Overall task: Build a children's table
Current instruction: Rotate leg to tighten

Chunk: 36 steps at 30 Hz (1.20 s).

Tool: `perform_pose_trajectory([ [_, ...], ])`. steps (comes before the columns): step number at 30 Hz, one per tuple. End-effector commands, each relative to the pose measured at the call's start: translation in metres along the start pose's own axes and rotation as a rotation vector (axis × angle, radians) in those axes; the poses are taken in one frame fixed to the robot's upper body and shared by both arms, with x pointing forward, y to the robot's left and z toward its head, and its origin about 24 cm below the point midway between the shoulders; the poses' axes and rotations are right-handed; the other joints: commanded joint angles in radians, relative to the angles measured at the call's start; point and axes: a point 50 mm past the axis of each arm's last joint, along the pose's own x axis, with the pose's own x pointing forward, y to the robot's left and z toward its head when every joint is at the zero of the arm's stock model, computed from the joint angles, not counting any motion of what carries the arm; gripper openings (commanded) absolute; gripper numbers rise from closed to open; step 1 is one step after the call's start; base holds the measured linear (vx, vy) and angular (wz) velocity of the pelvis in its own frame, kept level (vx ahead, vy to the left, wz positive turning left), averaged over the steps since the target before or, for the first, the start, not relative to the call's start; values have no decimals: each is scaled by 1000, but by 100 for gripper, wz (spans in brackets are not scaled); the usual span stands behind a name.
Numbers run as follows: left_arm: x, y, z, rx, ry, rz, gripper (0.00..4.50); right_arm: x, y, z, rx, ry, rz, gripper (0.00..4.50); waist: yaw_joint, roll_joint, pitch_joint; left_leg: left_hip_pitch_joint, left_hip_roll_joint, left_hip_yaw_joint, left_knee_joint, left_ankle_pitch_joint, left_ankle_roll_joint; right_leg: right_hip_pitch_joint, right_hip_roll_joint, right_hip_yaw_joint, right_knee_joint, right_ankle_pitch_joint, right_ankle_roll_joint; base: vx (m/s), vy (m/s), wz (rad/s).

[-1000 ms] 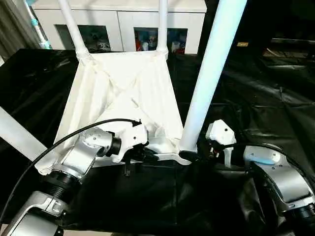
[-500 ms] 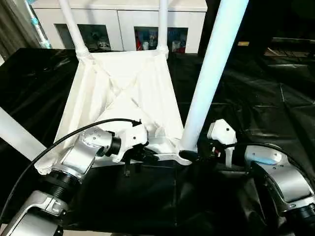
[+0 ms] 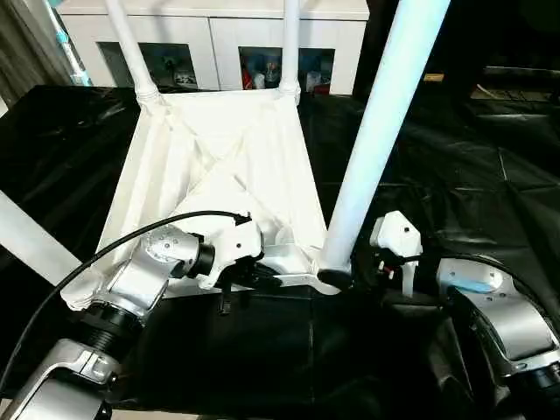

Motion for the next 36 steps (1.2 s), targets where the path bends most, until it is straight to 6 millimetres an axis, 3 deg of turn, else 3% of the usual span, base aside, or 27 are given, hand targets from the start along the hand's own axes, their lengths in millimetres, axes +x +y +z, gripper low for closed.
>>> perform_pose_trajectory([
  [1, 3, -5, -14, -36, 81, -42, 0, -1, 4, 2, 10, -15, 30, 415, -1, -7, -40, 35, 71, -35, -81, -231, 62, 10, -69, 35, -75, -47, -264, 0, 0, 0],
  [13, 2, -5, -16, -38, 88, -41, 0, 0, 3, -4, 43, 8, 19, 401, -1, -7, -39, 35, 72, -36, -82, -233, 56, 10, -70, 35, -76, -64, -262, 0, 0, 0],
  [14, 1, -5, -16, -38, 88, -41, 0, 0, 3, -4, 44, 7, 19, 372, -1, -7, -39, 35, 72, -36, -82, -235, 56, 9, -70, 35, -77, -67, -262, 0, 0, 0],
  [18, 1, -5, -16, -40, 91, -42, 0, 1, 3, -3, 50, 0, 28, 363, -1, -6, -38, 36, 72, -35, -83, -243, 49, 8, -69, 35, -78, -73, -261, 0, 0, 0],
  [19, 1, -5, -16, -40, 92, -43, 0, 1, 3, -3, 50, -1, 29, 335, -2, -7, -37, 36, 72, -36, -84, -246, 49, 8, -70, 36, -78, -76, -261, 0, 0, 0],
  [24, 1, -5, -16, -41, 93, -46, 0, 1, 4, -3, 51, -5, 32, 283, 0, -6, -38, 36, 72, -35, -83, -237, 50, 8, -70, 36, -77, -65, -260, 0, 0, 0],
  [36, -1, -6, -18, -46, 107, -54, 0, 3, 8, -7, 60, -2, 43, 258, 0, -5, -35, 35, 71, -35, -84, -237, 49, 8, -70, 36, -78, -63, -259, 0, 0, 0],
])
